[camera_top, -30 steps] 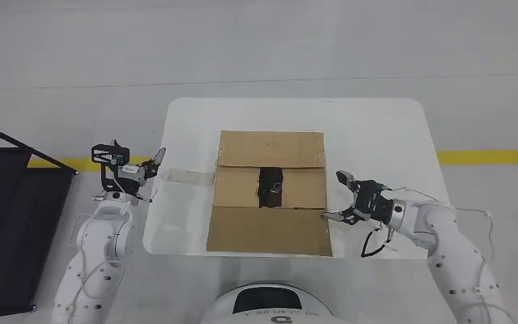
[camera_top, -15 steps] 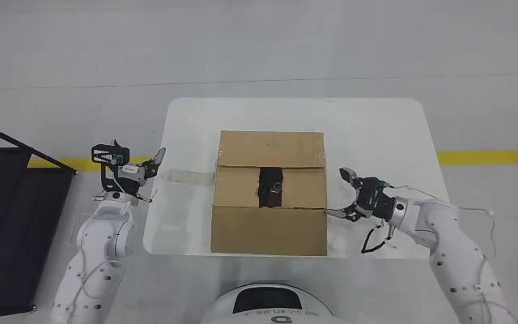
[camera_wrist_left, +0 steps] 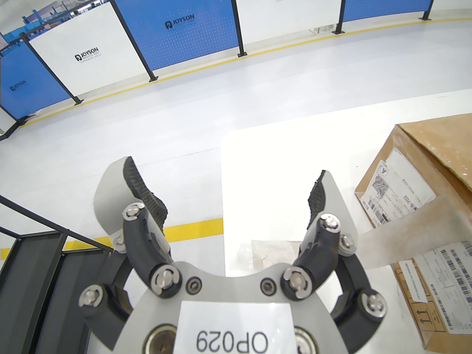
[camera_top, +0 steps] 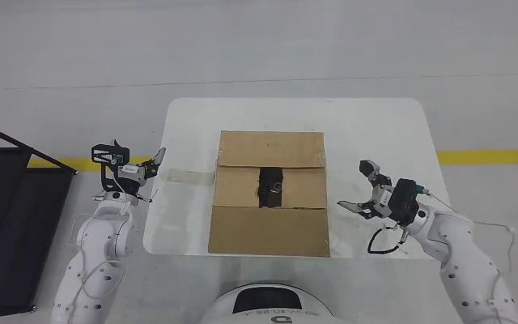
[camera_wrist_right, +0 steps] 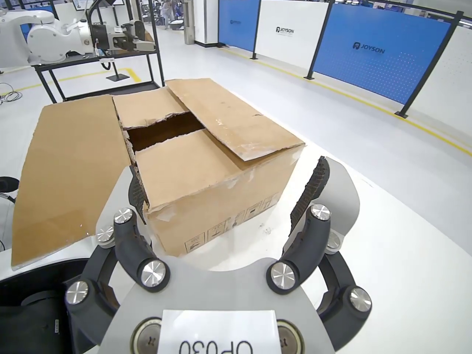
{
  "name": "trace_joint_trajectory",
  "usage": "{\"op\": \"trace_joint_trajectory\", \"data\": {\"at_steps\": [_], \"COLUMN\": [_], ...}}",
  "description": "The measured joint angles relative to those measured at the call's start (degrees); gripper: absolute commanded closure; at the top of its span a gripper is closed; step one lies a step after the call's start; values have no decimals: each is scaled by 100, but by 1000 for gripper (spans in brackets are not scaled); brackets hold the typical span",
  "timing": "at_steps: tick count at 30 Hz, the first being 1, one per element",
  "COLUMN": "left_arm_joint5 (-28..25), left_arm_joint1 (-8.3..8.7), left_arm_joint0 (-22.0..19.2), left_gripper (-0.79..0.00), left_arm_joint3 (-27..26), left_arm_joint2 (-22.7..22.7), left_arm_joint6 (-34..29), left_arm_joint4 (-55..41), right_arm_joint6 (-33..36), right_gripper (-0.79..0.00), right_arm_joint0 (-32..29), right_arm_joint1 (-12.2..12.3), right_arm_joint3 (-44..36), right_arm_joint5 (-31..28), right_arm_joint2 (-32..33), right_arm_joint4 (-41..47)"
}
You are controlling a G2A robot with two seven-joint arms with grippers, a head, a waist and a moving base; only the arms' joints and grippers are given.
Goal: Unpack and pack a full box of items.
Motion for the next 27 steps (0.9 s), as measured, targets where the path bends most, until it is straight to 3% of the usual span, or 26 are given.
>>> {"op": "trace_joint_trajectory", "data": {"at_steps": [8,11,14,27], "left_arm_joint5": [0,0,0,0], "left_arm_joint1": [0,0,0,0], "left_arm_joint0": [0,0,0,0], "left_gripper": [-785,-785,-785,-785], "left_arm_joint3": [0,0,0,0], "left_arm_joint2": [0,0,0,0], "left_arm_joint6": [0,0,0,0], "left_arm_joint4": [0,0,0,0], "right_arm_joint6": [1923,2334,2542,3027], "right_gripper": [-785,-785,-785,-785], "right_arm_joint0": [1063,1362,1465,1991], "right_arm_joint1": [-147,-204,-248,-348], "right_arm_joint3": [454,600,587,732], "right_arm_joint5": [951,1511,1986,2530], "right_arm_joint2": [-907,-1109,-1294,-1321], "right_arm_joint4": [829,886,817,1686]}}
